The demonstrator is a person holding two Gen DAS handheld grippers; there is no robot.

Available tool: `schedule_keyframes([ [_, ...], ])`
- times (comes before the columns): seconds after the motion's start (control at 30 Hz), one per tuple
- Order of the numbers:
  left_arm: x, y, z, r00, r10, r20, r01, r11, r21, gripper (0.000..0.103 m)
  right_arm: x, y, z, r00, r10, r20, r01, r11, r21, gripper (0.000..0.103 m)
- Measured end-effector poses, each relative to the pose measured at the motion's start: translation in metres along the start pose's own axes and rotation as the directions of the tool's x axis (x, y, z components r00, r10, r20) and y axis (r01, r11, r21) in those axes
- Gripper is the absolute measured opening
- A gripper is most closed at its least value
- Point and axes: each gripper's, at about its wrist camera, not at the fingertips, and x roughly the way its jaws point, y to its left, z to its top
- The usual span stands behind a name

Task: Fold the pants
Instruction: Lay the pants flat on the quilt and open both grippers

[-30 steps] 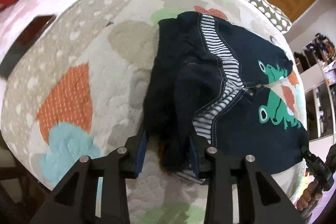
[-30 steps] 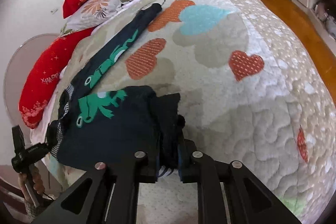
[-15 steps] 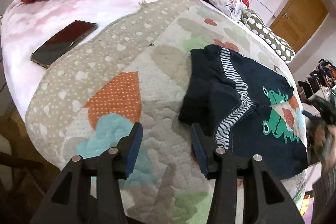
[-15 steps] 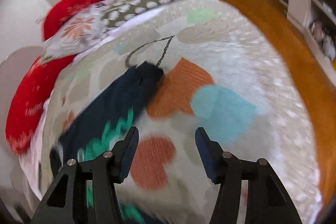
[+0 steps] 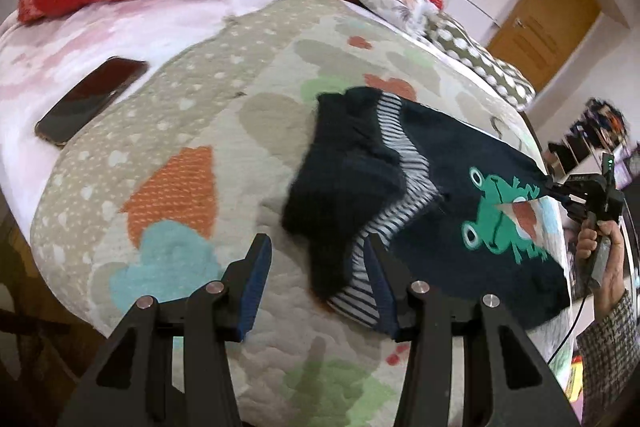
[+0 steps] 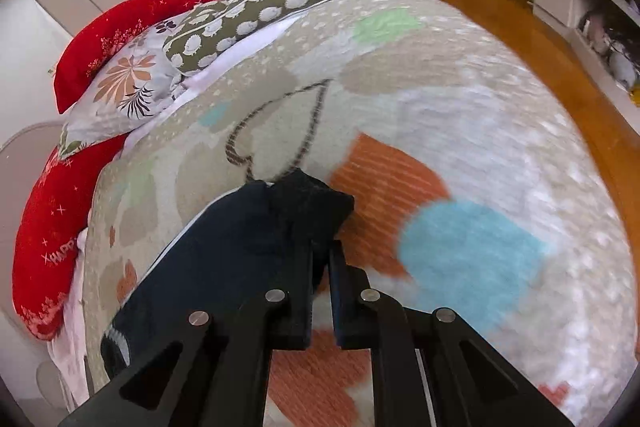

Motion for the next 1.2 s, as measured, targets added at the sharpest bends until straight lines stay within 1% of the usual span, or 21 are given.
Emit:
schedule_keyframes([
  [0.2,-0.011,-0.016,-0.009,1.0,0.004,0.001,-0.004,0.999,0.05,0.048,-0.034,-0.055,-0.037,1.0,0.015,0.007,-0.015,0.998,0.066,0.008],
  [0.27,-0.014,-0.023,-0.012,1.0,0.018,-0.002,-0.018,0.998,0.063,0.054,-0.031,-0.071,-0.043,1.0,0.011,-0.004,-0.011,0.997,0.081,0.01],
  [0.3,-0.016,-0.026,-0.013,1.0,0.024,0.0,-0.023,0.997,0.071,0.054,-0.029,-0.079,-0.047,1.0,0.002,-0.011,-0.001,0.996,0.087,0.017],
  [0.33,-0.019,-0.03,-0.014,1.0,0.029,0.004,-0.029,0.996,0.082,0.054,-0.03,-0.087,-0.053,1.0,-0.009,-0.013,0.01,0.995,0.099,0.029],
  [0.4,-0.025,-0.038,-0.017,0.999,0.044,0.019,-0.046,0.993,0.108,0.057,-0.043,-0.095,-0.061,1.0,-0.008,0.013,0.007,0.992,0.123,0.033],
  [0.47,-0.027,-0.046,-0.018,0.997,0.066,0.031,-0.07,0.989,0.128,0.06,-0.069,-0.095,-0.073,0.996,-0.032,0.079,0.024,0.994,0.109,0.033],
  [0.5,-0.026,-0.051,-0.019,0.996,0.079,0.031,-0.083,0.987,0.14,0.06,-0.088,-0.089,-0.084,0.992,-0.02,0.123,0.011,0.997,0.078,0.033],
  [0.57,-0.025,-0.06,-0.021,0.996,0.084,0.022,-0.087,0.983,0.162,0.06,-0.11,-0.078,-0.103,0.986,0.039,0.164,-0.045,0.998,0.032,0.033],
  [0.63,-0.028,-0.071,-0.025,0.997,0.082,0.014,-0.083,0.979,0.184,0.06,-0.127,-0.063,-0.128,0.973,0.146,0.178,-0.143,0.989,-0.03,0.033],
  [0.7,-0.032,-0.079,-0.028,0.997,0.082,0.012,-0.083,0.976,0.203,0.06,-0.128,-0.048,-0.152,0.958,0.259,0.123,-0.248,0.964,-0.095,0.033],
  [0.77,-0.039,-0.086,-0.031,0.996,0.089,0.023,-0.092,0.971,0.221,0.061,-0.118,-0.041,-0.172,0.946,0.32,0.053,-0.31,0.941,-0.134,0.033],
  [0.8,-0.042,-0.089,-0.032,0.995,0.094,0.032,-0.099,0.968,0.23,0.061,-0.112,-0.041,-0.179,0.948,0.316,0.023,-0.31,0.941,-0.137,0.033],
  [0.87,-0.05,-0.096,-0.033,0.992,0.11,0.061,-0.122,0.96,0.252,0.068,-0.094,-0.049,-0.185,0.979,0.205,-0.016,-0.206,0.973,-0.108,0.033],
  [0.9,-0.053,-0.098,-0.033,0.991,0.116,0.073,-0.131,0.957,0.258,0.069,-0.088,-0.058,-0.186,0.993,0.12,-0.004,-0.119,0.989,-0.087,0.029],
  [0.93,-0.056,-0.101,-0.033,0.988,0.125,0.095,-0.146,0.953,0.265,0.071,-0.085,-0.069,-0.186,0.998,0.065,0.015,-0.064,0.996,-0.066,0.017],
  [0.97,-0.058,-0.102,-0.033,0.985,0.135,0.108,-0.16,0.95,0.269,0.072,-0.086,-0.079,-0.186,0.998,0.065,0.026,-0.064,0.997,-0.039,0.011],
  [1.03,-0.059,-0.106,-0.033,0.979,0.161,0.128,-0.191,0.942,0.274,0.072,-0.096,-0.088,-0.187,0.996,0.077,0.045,-0.077,0.997,0.002,0.01],
  [1.1,-0.06,-0.109,-0.033,0.973,0.186,0.138,-0.218,0.936,0.277,0.072,-0.111,-0.086,-0.19,0.995,0.025,0.095,-0.024,1.0,-0.006,0.02],
  [1.13,-0.061,-0.11,-0.033,0.971,0.193,0.145,-0.227,0.933,0.28,0.072,-0.121,-0.082,-0.192,0.99,-0.027,0.137,0.03,0.999,-0.021,0.032],
  [1.17,-0.062,-0.111,-0.033,0.967,0.2,0.155,-0.238,0.929,0.283,0.072,-0.131,-0.08,-0.195,0.983,-0.055,0.178,0.062,0.997,-0.035,0.038],
  [1.2,-0.064,-0.113,-0.034,0.965,0.206,0.164,-0.246,0.926,0.285,0.072,-0.139,-0.078,-0.198,0.978,-0.049,0.202,0.06,0.997,-0.049,0.044],
])
